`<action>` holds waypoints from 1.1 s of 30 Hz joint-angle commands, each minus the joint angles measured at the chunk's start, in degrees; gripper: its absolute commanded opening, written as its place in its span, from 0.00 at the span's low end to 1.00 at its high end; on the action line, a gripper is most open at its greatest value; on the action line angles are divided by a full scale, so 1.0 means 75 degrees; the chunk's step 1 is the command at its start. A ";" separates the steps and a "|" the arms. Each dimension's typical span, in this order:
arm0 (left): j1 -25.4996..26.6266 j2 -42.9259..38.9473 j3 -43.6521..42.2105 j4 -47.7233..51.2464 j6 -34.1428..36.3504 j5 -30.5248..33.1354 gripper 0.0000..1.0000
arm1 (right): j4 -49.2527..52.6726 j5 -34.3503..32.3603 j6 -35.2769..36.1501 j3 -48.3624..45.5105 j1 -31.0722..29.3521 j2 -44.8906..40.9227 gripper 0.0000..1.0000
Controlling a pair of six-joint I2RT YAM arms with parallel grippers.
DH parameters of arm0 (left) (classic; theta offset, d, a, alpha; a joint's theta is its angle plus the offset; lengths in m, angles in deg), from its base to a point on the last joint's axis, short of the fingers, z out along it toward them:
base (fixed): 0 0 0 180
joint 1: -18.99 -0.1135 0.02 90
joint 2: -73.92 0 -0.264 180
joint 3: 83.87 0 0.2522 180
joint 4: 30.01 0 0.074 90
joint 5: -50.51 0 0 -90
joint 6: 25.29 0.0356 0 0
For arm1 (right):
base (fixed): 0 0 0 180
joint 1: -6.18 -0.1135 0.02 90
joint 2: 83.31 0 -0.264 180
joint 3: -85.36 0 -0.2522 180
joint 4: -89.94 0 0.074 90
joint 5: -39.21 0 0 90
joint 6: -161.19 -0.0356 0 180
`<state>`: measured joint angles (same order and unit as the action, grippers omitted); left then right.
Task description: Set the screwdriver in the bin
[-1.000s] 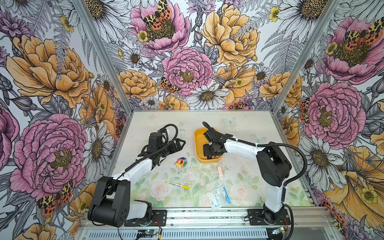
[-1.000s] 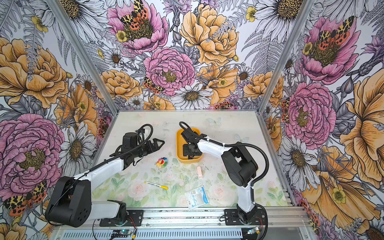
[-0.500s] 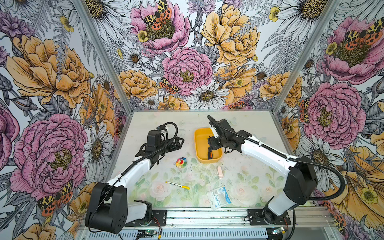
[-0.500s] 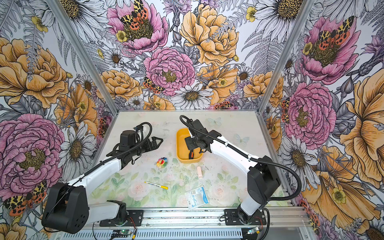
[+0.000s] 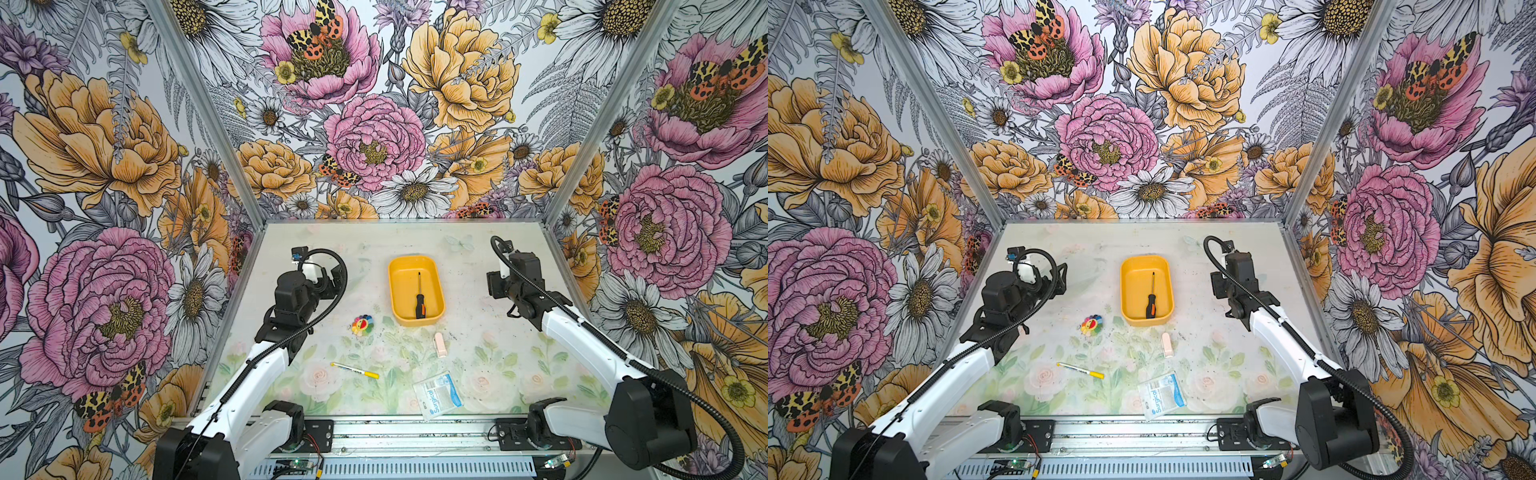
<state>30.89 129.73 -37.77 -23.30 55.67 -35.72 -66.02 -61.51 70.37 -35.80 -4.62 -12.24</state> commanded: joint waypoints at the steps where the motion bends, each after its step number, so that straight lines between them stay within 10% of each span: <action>1: -0.0189 -0.0184 -0.0822 -0.1727 0.1216 0.1026 0.99 | -0.2219 -0.0157 -0.0081 -0.0723 0.0239 -0.0223 0.67; 11: -0.1583 0.0509 -0.2321 -0.4013 0.1587 0.0118 0.99 | -0.6129 -0.0130 -0.0329 -0.2748 0.1177 0.0323 0.66; 16: -0.1910 0.1213 -0.2736 -0.5286 0.1367 -0.0137 0.99 | -0.5928 0.0537 -0.0582 -0.2545 0.1592 0.0615 0.65; 33: -0.1852 0.4188 -0.2662 -0.8428 0.1203 -0.0473 0.99 | -0.9000 0.0140 -0.0682 -0.3602 0.1570 0.2184 0.65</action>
<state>16.48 158.12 -57.57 -77.83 64.87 -38.72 -129.93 -59.61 66.06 -63.60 7.38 4.26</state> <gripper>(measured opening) 0.988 0.654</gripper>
